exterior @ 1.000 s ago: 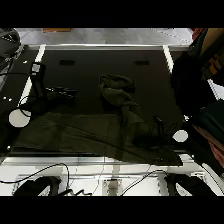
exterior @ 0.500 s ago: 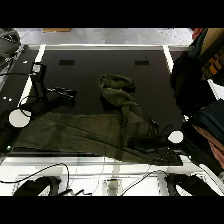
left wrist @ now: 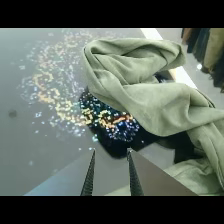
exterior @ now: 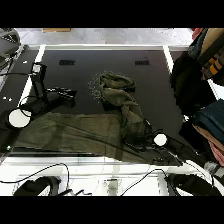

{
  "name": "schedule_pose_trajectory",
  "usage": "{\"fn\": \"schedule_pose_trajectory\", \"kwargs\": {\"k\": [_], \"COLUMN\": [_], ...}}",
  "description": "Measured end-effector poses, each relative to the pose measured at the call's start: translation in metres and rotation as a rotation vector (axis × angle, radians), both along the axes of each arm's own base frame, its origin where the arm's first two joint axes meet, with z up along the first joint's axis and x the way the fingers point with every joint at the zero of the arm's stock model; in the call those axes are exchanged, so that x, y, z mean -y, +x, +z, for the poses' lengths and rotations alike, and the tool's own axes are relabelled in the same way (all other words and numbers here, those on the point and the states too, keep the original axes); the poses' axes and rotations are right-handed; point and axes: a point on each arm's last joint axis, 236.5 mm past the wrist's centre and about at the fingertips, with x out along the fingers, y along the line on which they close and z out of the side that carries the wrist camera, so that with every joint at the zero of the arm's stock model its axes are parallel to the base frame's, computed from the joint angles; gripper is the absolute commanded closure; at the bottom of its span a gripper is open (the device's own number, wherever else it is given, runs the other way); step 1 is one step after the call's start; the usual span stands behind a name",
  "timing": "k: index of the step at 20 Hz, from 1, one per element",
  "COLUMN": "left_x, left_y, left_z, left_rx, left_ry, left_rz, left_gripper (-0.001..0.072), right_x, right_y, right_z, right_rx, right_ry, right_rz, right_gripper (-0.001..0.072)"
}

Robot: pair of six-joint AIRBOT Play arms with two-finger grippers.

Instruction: Fold the clothes and pants, and hang the long-sleeved shirts on hangers.

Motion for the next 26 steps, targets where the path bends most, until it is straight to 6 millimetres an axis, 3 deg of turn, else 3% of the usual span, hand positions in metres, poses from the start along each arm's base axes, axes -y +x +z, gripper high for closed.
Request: {"fn": "schedule_pose_trajectory", "kwargs": {"k": [1,2,4,8,14,18,20,23,24,25,26], "left_x": [0.0,0.0,0.0,0.0,0.0,0.0,0.0,0.0,0.0,0.0,0.0], "left_y": [0.0,0.0,0.0,0.0,0.0,0.0,0.0,0.0,0.0,0.0,0.0], "left_z": [0.0,0.0,0.0,0.0,0.0,0.0,0.0,0.0,0.0,0.0,0.0], "left_rx": [0.001,0.0,0.0,-0.001,0.001,0.001,0.0,0.001,0.001,0.001,0.001], "left_ry": [0.0,0.0,0.0,-0.002,0.001,0.001,0.0,0.0,0.001,0.001,0.001], "left_rz": [0.0,0.0,0.0,0.001,0.0,0.0,0.0,0.0,0.0,0.0,0.0], "left_gripper": [0.0483,0.0482,0.0482,0.0482,0.0482,0.0482,0.0482,0.0482,0.0482,0.0482,0.0482], "right_x": [-0.001,-0.001,-0.004,-0.008,-0.009,0.023,0.045,0.049,0.045,0.041,0.035], "right_y": [0.005,0.012,0.025,0.054,0.097,0.128,0.129,0.087,0.072,0.056,0.044], "right_z": [0.0,0.001,0.006,0.03,0.092,0.126,0.129,0.109,0.102,0.093,0.086], "right_rx": [0.008,0.021,0.058,0.19,0.452,0.544,0.553,0.527,0.521,0.516,0.522], "right_ry": [-0.001,0.0,0.0,-0.02,-0.082,-0.143,-0.218,-0.321,-0.342,-0.367,-0.385], "right_rz": [-0.015,-0.032,-0.047,-0.015,0.075,0.042,0.105,0.463,0.579,0.699,0.8], "right_gripper": [0.0497,0.053,0.0682,0.0683,0.0683,0.0683,0.0683,0.0677,0.0498,0.0182,0.008]}}
